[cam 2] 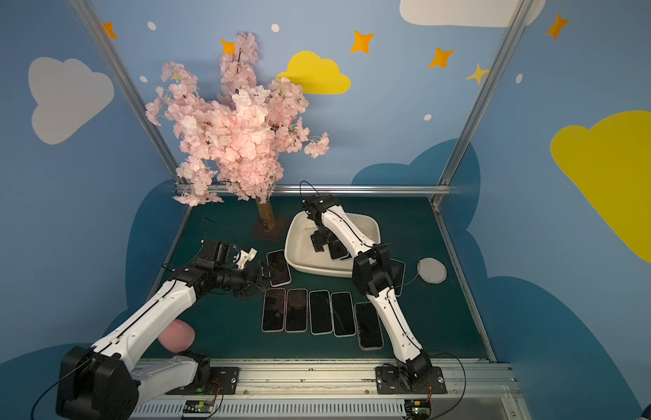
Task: Take the phone out of the storage box
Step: Pick up the phone from the storage box.
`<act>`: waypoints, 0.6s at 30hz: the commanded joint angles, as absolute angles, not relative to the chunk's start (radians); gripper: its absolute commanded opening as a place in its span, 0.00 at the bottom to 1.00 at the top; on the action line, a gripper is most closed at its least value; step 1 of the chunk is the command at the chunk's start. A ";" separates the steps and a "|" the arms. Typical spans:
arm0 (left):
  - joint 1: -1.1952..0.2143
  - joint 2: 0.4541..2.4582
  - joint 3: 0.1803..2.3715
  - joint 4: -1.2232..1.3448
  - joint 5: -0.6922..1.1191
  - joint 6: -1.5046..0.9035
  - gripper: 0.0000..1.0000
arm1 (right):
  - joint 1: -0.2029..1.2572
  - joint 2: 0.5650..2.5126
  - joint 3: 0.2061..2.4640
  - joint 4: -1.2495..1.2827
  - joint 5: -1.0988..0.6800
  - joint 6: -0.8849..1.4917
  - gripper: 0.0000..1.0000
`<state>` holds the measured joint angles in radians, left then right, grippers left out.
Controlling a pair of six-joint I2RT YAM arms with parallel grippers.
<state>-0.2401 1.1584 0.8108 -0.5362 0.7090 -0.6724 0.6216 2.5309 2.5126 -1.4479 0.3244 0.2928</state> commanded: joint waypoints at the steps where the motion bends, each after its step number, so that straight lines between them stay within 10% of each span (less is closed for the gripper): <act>1: -0.231 1.139 0.813 -0.598 0.694 -0.639 1.00 | 0.612 2.542 2.538 -1.494 0.401 0.276 0.99; 18: -0.227 1.163 0.846 -0.670 0.667 -0.605 1.00 | 0.607 2.588 2.462 -1.309 0.404 0.251 0.99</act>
<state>-0.2306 1.1542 0.8173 -0.6357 0.6758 -0.6312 0.6102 2.5702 2.4836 -1.3518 0.3767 0.2600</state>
